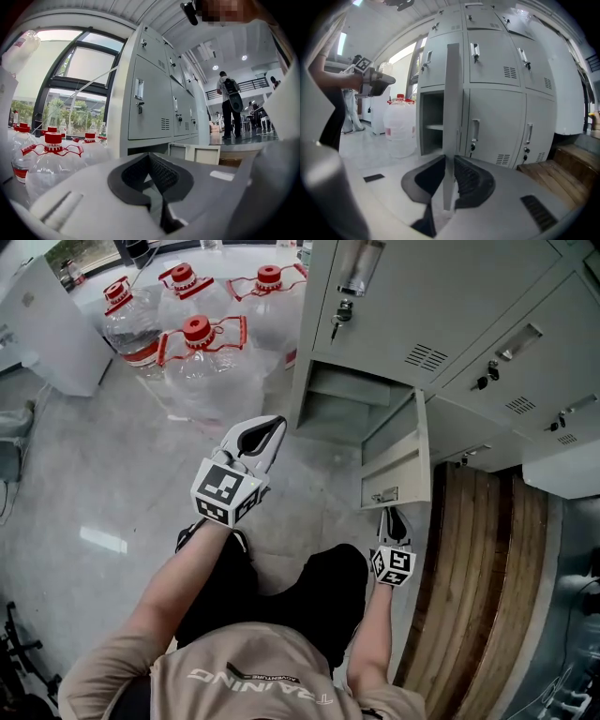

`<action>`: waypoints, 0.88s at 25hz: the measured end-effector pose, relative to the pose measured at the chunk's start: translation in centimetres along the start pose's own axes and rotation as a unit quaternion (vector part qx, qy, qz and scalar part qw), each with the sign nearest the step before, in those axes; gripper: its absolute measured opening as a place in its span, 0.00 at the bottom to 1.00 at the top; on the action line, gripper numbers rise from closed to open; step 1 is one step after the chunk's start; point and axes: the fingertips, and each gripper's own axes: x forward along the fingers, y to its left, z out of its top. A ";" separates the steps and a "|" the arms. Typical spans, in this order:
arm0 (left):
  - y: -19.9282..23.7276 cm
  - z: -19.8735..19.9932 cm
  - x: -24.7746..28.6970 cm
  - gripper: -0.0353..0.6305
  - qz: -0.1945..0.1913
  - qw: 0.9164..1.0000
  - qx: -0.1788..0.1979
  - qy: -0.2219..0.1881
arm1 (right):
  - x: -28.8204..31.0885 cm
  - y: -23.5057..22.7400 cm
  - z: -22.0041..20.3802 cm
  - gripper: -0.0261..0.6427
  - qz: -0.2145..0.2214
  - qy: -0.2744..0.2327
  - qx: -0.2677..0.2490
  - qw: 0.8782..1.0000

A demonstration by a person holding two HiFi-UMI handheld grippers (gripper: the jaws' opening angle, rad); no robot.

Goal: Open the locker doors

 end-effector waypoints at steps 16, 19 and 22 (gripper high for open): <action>0.0 -0.1 0.3 0.06 -0.009 1.000 0.000 0.004 | -3.8 3.1 2.7 0.06 -0.002 -0.016 0.063 0.998; -0.1 -0.1 0.3 0.06 -0.009 1.000 0.001 0.005 | -2.6 5.3 4.8 0.06 0.028 -0.025 0.047 0.998; 0.0 -0.2 0.3 0.06 -0.007 1.000 0.003 0.008 | -1.3 7.7 7.3 0.06 0.061 -0.036 0.048 0.996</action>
